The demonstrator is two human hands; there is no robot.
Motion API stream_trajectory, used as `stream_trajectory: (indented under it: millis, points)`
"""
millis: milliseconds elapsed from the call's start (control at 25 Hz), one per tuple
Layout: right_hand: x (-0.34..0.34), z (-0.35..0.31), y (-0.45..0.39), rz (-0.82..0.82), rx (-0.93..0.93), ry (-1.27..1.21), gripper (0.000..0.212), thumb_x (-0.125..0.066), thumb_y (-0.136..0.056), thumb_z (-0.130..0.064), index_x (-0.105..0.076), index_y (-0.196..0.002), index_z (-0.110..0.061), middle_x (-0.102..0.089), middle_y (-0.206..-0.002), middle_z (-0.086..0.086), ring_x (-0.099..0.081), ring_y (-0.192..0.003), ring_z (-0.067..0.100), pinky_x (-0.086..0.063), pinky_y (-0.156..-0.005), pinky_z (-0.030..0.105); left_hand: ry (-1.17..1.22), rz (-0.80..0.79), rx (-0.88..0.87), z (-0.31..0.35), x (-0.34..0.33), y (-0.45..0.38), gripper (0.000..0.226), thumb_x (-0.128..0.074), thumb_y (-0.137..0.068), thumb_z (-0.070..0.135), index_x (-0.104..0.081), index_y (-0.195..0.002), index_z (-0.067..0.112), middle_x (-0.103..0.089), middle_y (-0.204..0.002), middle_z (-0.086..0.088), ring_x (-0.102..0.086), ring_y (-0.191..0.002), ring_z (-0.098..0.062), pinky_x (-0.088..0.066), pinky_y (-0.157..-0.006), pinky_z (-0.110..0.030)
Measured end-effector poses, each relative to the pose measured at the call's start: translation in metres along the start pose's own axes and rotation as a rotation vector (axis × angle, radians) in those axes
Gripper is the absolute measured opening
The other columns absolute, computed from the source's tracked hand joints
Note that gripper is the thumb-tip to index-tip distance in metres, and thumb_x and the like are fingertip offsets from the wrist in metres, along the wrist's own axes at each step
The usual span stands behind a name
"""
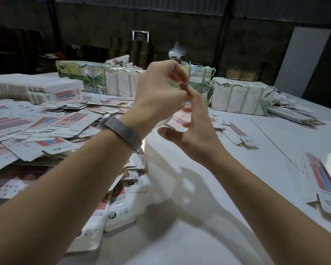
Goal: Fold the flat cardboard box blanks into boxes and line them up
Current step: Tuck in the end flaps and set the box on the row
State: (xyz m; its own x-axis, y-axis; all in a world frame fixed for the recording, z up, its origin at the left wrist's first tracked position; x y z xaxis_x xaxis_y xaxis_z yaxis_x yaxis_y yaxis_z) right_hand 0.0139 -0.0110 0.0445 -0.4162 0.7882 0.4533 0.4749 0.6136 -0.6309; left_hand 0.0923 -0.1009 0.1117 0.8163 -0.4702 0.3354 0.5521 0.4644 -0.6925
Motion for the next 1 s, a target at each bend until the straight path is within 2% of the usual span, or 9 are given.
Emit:
stream_trajectory:
  millis: [80,200,320,400,520,640,760,880,1000]
  points:
    - [0.003,-0.004,0.000,0.108,0.102,-0.020,0.104,-0.084,-0.073,-0.014,-0.018,-0.152,-0.026,-0.046,-0.135,0.005,-0.054,-0.118,0.018,-0.049,-0.091,0.020,0.182,0.016,0.041,0.015,0.001,0.002,0.021,-0.072,-0.077,0.002,-0.070,-0.091,0.018,-0.071,-0.093,0.002,-0.068,-0.090,-0.006,-0.059,-0.078,-0.028]
    - [0.011,-0.014,-0.002,0.192,0.221,-0.082,0.111,-0.084,-0.072,-0.013,-0.009,-0.154,-0.024,-0.047,-0.142,0.007,-0.057,-0.119,0.015,-0.056,-0.090,0.033,0.456,-0.080,0.063,0.025,0.000,0.006,0.025,-0.069,-0.086,0.001,-0.066,-0.109,0.013,-0.072,-0.096,-0.005,-0.071,-0.080,-0.009,-0.058,-0.066,-0.025]
    - [0.019,-0.020,-0.005,0.219,0.221,-0.166,0.111,-0.080,-0.071,-0.011,-0.007,-0.154,-0.019,-0.041,-0.145,0.015,-0.056,-0.123,0.021,-0.053,-0.098,0.040,0.834,-0.223,0.071,0.024,0.002,0.006,0.015,-0.053,-0.101,0.015,-0.060,-0.115,0.014,-0.071,-0.103,-0.007,-0.073,-0.092,-0.017,-0.057,-0.075,-0.030]
    - [0.026,-0.019,-0.006,0.192,0.170,-0.267,0.109,-0.081,-0.074,-0.012,-0.007,-0.154,-0.019,-0.042,-0.142,0.008,-0.055,-0.124,0.015,-0.052,-0.101,0.039,0.834,-0.235,-0.021,0.019,-0.001,0.006,0.021,-0.043,-0.099,0.025,-0.061,-0.109,0.016,-0.070,-0.108,-0.006,-0.070,-0.106,-0.019,-0.056,-0.084,-0.033]
    - [0.048,-0.018,-0.011,0.112,0.020,-0.570,0.103,-0.072,-0.073,-0.022,-0.010,-0.155,-0.025,-0.050,-0.122,0.001,-0.064,-0.096,0.003,-0.053,-0.082,0.026,0.644,-0.328,-0.035,0.006,-0.017,0.010,0.031,-0.047,-0.091,0.039,-0.052,-0.122,0.034,-0.065,-0.123,0.003,-0.064,-0.117,-0.012,-0.052,-0.097,-0.041]
    - [0.070,-0.010,-0.009,0.040,-0.104,-0.804,0.074,-0.055,-0.074,-0.035,-0.041,-0.142,-0.010,-0.057,-0.114,0.019,-0.064,-0.098,0.031,-0.053,-0.080,0.052,0.420,-0.547,0.034,-0.001,-0.040,0.023,0.062,-0.066,-0.082,0.054,-0.028,-0.131,0.055,-0.056,-0.131,0.010,-0.065,-0.112,-0.003,-0.058,-0.087,-0.030]
    - [0.071,-0.003,-0.005,0.144,-0.178,-0.711,0.041,-0.043,-0.088,-0.030,-0.059,-0.116,-0.006,-0.063,-0.109,0.025,-0.067,-0.101,0.038,-0.060,-0.082,0.051,0.399,-0.513,0.109,-0.004,-0.054,0.031,0.087,-0.082,-0.068,0.050,-0.028,-0.135,0.048,-0.068,-0.104,0.016,-0.069,-0.096,0.003,-0.057,-0.064,-0.014]
    - [0.070,-0.001,-0.007,0.339,-0.076,-0.507,0.031,-0.045,-0.100,-0.012,-0.051,-0.128,-0.023,-0.065,-0.100,0.003,-0.070,-0.095,0.017,-0.060,-0.070,0.030,0.513,-0.385,0.177,-0.010,-0.055,0.034,0.075,-0.085,-0.061,0.037,-0.044,-0.124,0.039,-0.074,-0.094,0.014,-0.075,-0.088,-0.008,-0.059,-0.062,-0.021]
    - [0.075,0.006,-0.004,0.459,0.036,-0.154,0.030,-0.055,-0.098,-0.011,-0.055,-0.125,-0.024,-0.058,-0.098,-0.005,-0.065,-0.086,0.009,-0.059,-0.069,0.027,0.586,-0.313,0.206,-0.013,-0.057,0.038,0.062,-0.082,-0.068,0.031,-0.046,-0.118,0.034,-0.075,-0.095,0.010,-0.076,-0.086,-0.016,-0.060,-0.062,-0.027]
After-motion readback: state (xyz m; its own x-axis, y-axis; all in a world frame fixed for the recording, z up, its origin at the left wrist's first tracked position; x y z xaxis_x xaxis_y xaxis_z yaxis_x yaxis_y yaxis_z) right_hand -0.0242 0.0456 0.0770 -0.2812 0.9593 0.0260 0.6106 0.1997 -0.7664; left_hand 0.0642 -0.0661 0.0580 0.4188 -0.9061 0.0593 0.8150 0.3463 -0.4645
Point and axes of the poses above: each hand's wrist, its own y-axis away from the middle knuckle, its own x-axis out of the back of the hand, z = x × y, the point moved 1 cm from there along -y, towards the middle knuckle
